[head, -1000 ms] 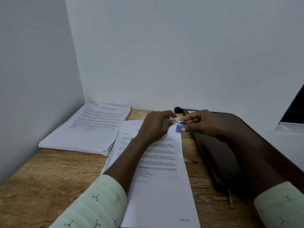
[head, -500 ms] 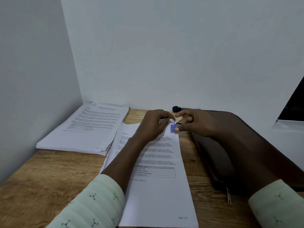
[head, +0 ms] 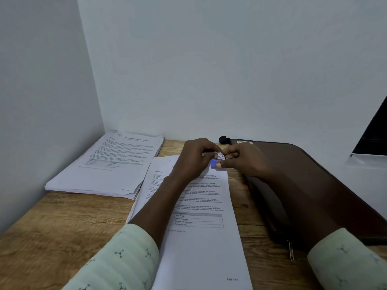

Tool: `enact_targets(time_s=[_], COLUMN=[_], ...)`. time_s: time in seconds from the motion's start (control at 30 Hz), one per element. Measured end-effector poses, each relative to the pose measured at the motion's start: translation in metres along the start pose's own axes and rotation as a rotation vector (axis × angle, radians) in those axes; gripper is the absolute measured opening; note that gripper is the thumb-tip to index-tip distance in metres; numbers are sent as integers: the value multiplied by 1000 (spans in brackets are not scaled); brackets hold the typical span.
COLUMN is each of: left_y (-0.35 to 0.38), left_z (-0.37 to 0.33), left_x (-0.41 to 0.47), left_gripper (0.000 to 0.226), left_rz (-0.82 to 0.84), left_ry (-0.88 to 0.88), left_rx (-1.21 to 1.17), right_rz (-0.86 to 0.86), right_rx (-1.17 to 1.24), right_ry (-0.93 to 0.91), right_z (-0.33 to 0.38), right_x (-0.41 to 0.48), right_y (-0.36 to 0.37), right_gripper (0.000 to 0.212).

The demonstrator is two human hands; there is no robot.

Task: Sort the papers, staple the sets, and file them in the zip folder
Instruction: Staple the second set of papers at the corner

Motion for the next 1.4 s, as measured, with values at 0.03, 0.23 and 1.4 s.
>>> enact_targets(time_s=[0.03,0.23,1.4], left_y=[0,3,10], left_z=[1,6,19], left_x=[0,0,-1], left_gripper=[15,18,36], left_rz=[7,21,202], left_ry=[-8,-52,-260], left_rx=[-2,-6,-34], right_rz=[-3,-13,-152], right_rx=[-3,-40,-98], right_ry=[4,21,44], right_z=[1,0,-14], right_x=[0,3,8], right_y=[1,4,18], right_gripper=[23,21,12])
Point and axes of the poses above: each hand's wrist, its own x-axis towards the middle knuckle, its own y-axis out of the palm, z = x × y, the point moved 7 cm from there along x, towards the middle knuckle, and after that the axes turned 9 degrees about z, right-handed, at the moved point
